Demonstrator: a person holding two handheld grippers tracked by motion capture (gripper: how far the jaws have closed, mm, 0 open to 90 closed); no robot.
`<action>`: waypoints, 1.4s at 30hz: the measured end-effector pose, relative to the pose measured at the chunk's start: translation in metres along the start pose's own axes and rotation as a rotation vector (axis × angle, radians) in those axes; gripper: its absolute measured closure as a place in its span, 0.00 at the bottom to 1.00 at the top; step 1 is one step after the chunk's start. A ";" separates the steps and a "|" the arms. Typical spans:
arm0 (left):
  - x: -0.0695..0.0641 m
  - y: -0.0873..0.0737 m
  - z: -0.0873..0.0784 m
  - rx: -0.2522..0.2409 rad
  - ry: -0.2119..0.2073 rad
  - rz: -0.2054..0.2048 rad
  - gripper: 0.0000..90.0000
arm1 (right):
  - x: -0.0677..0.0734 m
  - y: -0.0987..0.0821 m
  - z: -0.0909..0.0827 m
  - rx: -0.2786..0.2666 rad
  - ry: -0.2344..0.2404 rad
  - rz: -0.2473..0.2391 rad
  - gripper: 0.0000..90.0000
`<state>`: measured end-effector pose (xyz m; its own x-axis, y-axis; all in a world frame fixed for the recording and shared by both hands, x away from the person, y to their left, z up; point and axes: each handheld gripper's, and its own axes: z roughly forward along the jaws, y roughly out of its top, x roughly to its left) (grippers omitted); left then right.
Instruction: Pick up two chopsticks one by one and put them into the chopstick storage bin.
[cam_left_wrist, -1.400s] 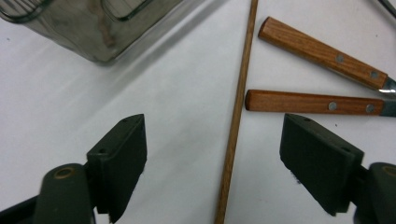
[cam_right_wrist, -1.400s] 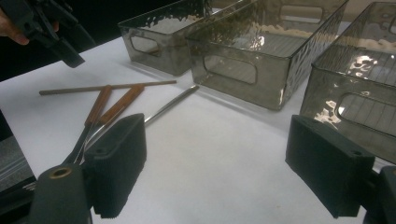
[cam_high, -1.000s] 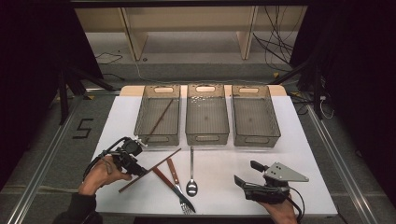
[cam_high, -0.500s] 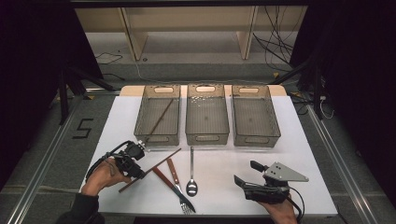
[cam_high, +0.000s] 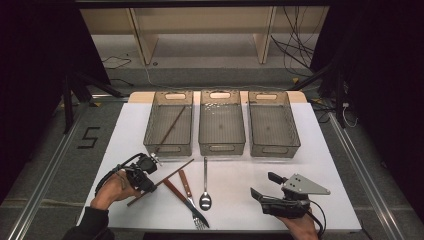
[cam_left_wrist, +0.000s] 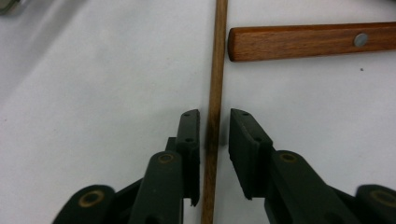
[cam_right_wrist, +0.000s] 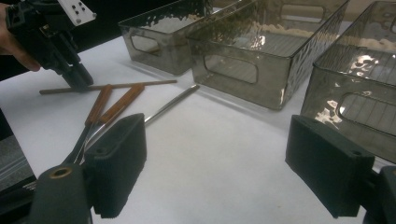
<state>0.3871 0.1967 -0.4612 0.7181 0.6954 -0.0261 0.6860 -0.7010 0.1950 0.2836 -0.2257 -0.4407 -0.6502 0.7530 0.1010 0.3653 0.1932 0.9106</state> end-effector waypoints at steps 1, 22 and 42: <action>0.000 0.000 0.001 0.001 0.001 0.000 0.83 | 0.000 0.000 0.000 0.001 0.000 0.000 0.24; 0.002 -0.004 -0.013 -0.043 0.009 0.061 0.93 | 0.000 0.000 0.000 0.005 0.001 -0.006 0.24; -0.002 -0.001 -0.057 -0.218 0.006 0.087 0.93 | 0.000 0.000 0.001 0.009 -0.001 -0.004 0.24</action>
<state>0.3786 0.2050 -0.4053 0.7723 0.6353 0.0059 0.5794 -0.7080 0.4038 0.2842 -0.2252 -0.4415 -0.6514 0.7526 0.0969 0.3683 0.2019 0.9075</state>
